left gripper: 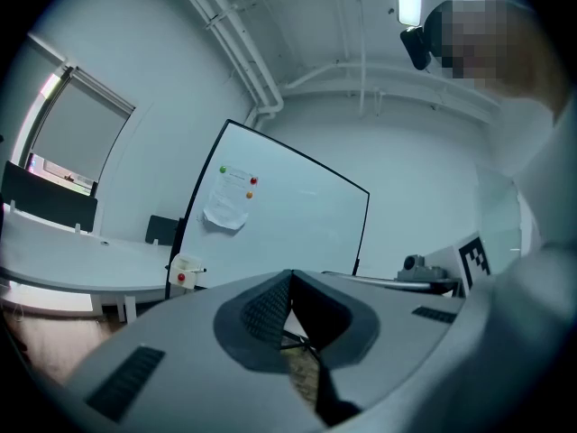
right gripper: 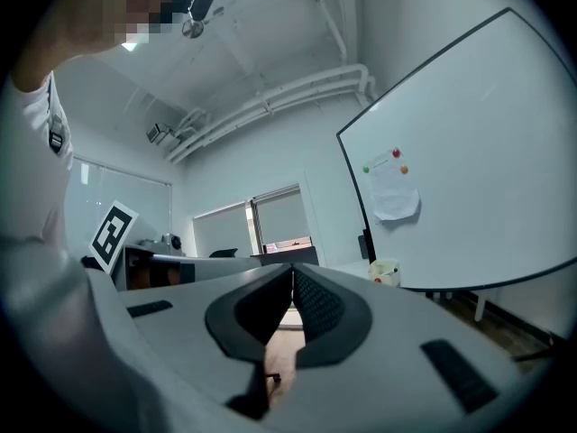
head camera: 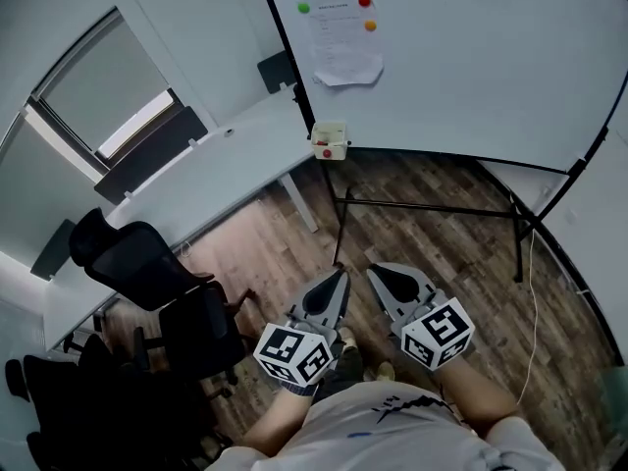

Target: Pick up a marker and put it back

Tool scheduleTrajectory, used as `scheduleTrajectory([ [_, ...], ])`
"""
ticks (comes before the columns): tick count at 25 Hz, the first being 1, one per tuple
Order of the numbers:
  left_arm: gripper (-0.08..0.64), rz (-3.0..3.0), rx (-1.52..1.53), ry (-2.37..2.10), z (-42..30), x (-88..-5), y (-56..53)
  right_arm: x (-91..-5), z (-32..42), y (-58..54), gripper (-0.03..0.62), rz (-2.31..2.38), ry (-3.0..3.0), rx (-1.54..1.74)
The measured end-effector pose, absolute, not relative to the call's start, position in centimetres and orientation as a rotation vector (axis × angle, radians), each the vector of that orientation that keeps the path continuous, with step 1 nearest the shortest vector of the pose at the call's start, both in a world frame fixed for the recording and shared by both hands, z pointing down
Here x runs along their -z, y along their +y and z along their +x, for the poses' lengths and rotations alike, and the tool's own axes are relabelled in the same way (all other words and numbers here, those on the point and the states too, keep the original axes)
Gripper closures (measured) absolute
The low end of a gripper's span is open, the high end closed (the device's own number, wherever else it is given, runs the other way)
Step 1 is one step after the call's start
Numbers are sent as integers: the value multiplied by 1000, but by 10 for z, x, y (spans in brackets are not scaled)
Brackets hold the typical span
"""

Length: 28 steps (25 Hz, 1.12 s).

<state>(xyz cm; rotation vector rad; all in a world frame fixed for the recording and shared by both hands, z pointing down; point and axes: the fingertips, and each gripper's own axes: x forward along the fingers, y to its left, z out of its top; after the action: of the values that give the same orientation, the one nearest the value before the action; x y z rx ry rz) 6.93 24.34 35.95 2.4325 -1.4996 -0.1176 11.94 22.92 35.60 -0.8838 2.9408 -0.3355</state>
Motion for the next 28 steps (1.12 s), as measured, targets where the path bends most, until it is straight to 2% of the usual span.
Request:
scheduleTrajectory([
  [9,549,2475,96,-1492,42,-367,169,-368,94,160,577,-940,2937,350],
  [20,548,2528,30,-1425,-26,-380,33,-376,21,27,577,-1051,2956,371],
  [28,548,2526,17,-1348,-41,-397,-40,-400,11,-44,575,-1182,2946,439],
])
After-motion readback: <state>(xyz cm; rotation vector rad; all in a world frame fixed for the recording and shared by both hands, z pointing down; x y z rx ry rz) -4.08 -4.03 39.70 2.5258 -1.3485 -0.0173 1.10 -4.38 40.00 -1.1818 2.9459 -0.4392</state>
